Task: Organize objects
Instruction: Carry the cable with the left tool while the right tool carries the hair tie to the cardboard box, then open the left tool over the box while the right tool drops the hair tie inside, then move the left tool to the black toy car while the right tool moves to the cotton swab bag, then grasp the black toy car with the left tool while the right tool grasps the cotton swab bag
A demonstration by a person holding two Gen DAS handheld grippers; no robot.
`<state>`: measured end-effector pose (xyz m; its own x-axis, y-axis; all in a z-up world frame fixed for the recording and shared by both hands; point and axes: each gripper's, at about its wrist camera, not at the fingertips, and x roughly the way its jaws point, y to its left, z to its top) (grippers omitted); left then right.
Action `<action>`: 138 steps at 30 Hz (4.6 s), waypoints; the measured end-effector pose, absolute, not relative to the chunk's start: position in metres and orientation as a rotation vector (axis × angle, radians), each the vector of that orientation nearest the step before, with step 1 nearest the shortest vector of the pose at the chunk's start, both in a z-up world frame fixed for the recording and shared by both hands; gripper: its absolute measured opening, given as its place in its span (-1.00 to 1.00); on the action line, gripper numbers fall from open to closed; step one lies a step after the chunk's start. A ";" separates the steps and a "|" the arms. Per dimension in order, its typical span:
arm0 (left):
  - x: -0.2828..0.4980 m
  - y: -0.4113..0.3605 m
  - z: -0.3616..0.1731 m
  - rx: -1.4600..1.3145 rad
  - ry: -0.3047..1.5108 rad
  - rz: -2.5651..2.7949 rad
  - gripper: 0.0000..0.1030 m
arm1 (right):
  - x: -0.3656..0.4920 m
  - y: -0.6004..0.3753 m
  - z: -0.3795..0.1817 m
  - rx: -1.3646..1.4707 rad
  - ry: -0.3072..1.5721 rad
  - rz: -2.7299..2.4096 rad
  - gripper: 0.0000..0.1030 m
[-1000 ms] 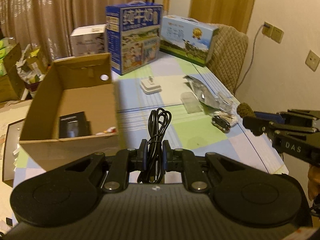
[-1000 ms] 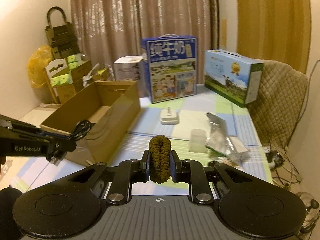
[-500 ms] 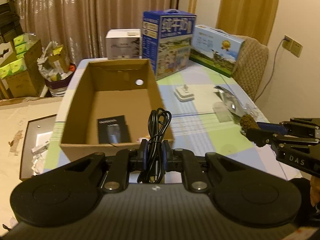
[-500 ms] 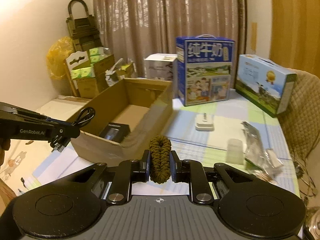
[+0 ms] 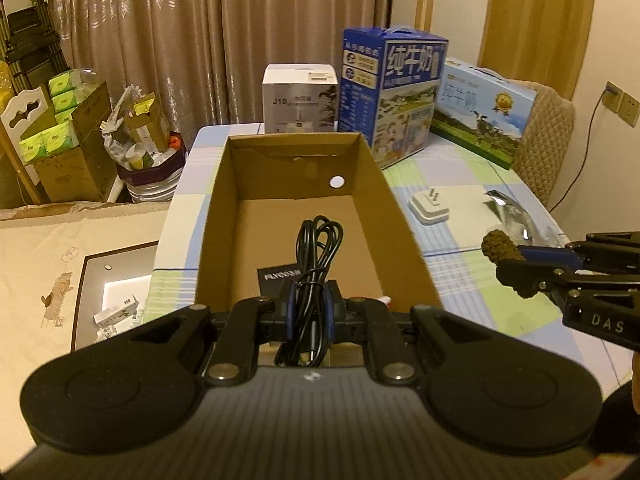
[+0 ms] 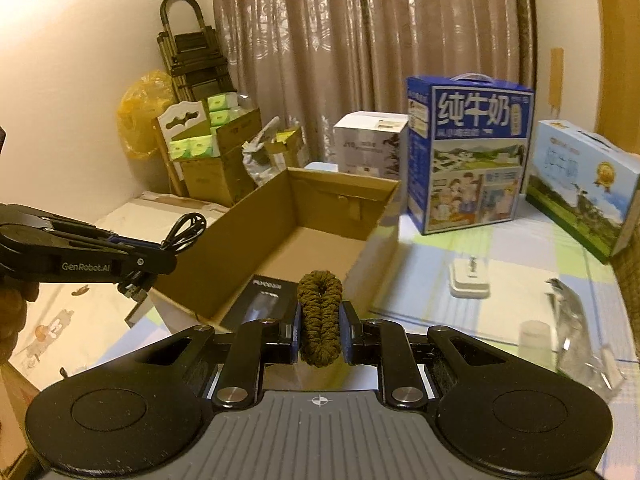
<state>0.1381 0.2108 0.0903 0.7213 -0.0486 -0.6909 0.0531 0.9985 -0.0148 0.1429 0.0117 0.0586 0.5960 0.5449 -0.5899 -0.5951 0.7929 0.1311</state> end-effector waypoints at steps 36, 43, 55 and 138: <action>0.169 0.259 0.061 -0.069 0.759 0.015 0.07 | 0.206 0.045 0.034 0.093 0.657 0.720 0.23; 0.148 0.254 0.067 -0.112 0.749 0.009 0.12 | 0.192 0.023 0.044 0.103 0.662 0.674 0.23; 0.108 0.219 0.085 -0.122 0.744 -0.007 0.51 | 0.144 -0.033 0.052 0.131 0.700 0.580 0.23; 0.218 -0.060 -0.074 -0.027 0.961 -0.352 0.94 | 0.234 -0.253 -0.082 0.072 0.996 0.476 -0.59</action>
